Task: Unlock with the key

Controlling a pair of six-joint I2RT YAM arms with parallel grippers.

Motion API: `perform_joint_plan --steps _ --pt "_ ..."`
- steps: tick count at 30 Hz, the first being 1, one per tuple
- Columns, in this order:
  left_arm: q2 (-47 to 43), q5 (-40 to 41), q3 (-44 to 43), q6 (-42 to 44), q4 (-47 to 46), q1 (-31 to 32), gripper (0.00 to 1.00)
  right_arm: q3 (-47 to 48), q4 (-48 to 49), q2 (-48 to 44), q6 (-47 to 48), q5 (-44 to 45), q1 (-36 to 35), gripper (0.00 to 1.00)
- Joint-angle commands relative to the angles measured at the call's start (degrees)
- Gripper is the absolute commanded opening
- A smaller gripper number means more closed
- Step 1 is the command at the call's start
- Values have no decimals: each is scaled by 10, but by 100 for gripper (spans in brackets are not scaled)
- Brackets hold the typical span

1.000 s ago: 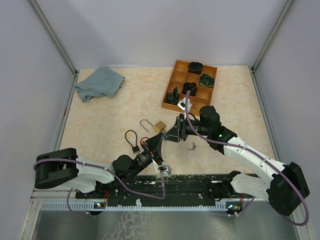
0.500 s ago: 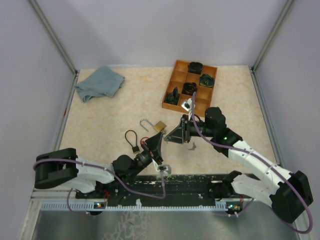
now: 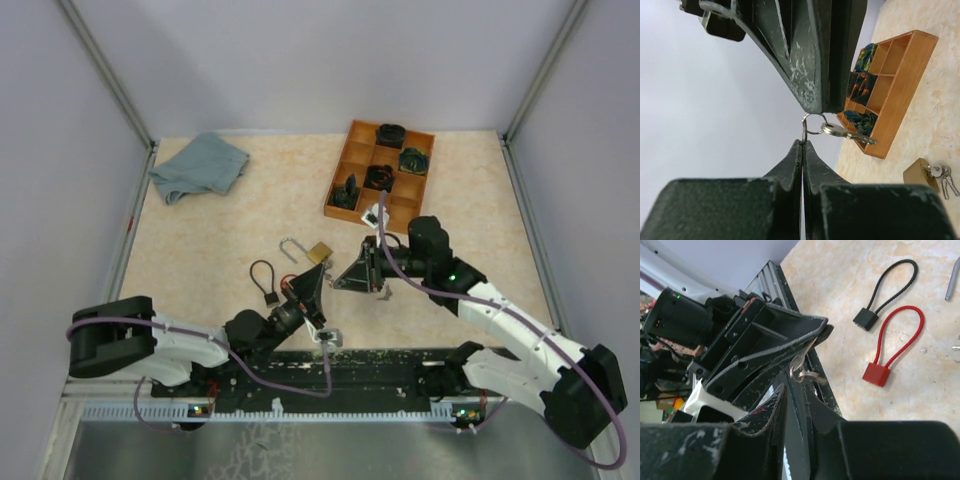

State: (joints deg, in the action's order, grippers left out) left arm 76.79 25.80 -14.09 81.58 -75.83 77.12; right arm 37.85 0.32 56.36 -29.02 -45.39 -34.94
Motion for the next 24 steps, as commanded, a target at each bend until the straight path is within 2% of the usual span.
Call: perform_joint_plan --steps 1,6,10,18,24 --pt "0 12 -1 11 -8 4 0 28 -34 -36 43 -18 5 18" --pt "4 10 -2 15 -13 4 0 42 -46 -39 44 49 5 24" --pt "2 8 -1 16 -12 6 0 52 -18 -23 12 85 7 26" --pt "3 8 -5 16 -9 7 0 33 83 30 -65 30 7 28" --pt "3 10 -4 16 -8 7 0 7 134 35 -104 11 7 28"
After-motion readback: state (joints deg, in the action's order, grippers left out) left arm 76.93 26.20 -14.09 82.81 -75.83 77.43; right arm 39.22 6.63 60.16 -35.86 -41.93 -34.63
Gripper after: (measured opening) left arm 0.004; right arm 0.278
